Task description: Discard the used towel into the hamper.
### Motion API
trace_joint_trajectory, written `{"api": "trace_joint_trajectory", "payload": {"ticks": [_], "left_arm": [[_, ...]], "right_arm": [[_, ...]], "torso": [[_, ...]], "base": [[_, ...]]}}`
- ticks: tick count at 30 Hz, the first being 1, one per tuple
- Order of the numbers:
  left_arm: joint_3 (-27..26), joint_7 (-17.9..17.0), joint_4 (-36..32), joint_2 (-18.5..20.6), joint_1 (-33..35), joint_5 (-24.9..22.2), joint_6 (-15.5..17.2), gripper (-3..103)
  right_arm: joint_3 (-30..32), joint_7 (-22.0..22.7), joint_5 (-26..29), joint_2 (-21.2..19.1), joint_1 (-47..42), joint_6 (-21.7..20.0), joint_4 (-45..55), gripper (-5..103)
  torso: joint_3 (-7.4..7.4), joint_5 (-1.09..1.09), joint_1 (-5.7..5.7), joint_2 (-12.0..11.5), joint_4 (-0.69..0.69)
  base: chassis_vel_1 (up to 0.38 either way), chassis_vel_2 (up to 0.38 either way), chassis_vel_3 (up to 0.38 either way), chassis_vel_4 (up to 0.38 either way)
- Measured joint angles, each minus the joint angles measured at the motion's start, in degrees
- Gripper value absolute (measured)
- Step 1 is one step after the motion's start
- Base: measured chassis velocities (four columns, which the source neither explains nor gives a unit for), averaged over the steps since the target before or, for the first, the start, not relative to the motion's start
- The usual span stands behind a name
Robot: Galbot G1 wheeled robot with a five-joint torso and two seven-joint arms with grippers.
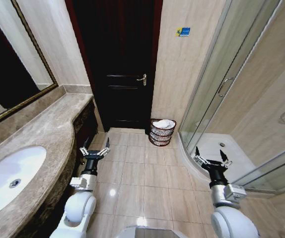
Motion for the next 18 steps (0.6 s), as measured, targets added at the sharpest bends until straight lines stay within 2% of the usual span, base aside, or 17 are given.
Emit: {"api": "trace_joint_trajectory", "payload": {"ticks": [5, 8, 10, 14, 18], "left_arm": [[0.78, -0.06, -1.23, 0.78, 1.0, -1.72, 4.04, 100], [1.17, -0.47, -1.3, 1.21, 0.2, -2.2, 5.92, 100], [1.67, -1.37, -0.42, 1.94, -2.0, -2.41, 8.38, 100], [2.3, -2.71, 1.06, 3.07, -5.87, -0.48, 10.53, 100], [2.44, -2.1, 1.05, 3.04, -6.59, -0.07, 12.17, 100]], "right_arm": [[0.57, -0.17, 0.6, -0.11, 0.13, -0.68, -0.49, 100], [1.79, -0.8, 1.64, -0.24, 1.25, -1.33, -2.12, 100], [3.52, -2.01, 3.4, -0.83, 3.24, -1.71, -4.46, 100], [4.17, -1.68, 4.95, -1.67, 6.83, -2.72, -5.96, 100], [3.23, -1.63, 4.36, -0.71, 7.98, -3.37, -4.96, 100]], "torso": [[0.0, 0.0, 0.0, 0.0, 0.0], [0.0, 0.0, 0.0, 0.0, 0.0], [0.0, 0.01, 0.0, 0.0, 0.0], [0.0, 0.01, 0.01, 0.0, 0.0], [0.01, 0.01, 0.01, 0.0, 0.0]], "base": [[0.0, 0.0, 0.0, 0.0], [0.0, 0.0, 0.0, 0.0], [0.0, 0.0, 0.0, 0.0], [0.0, 0.0, 0.0, 0.0], [0.0, 0.0, 0.0, 0.0]]}}
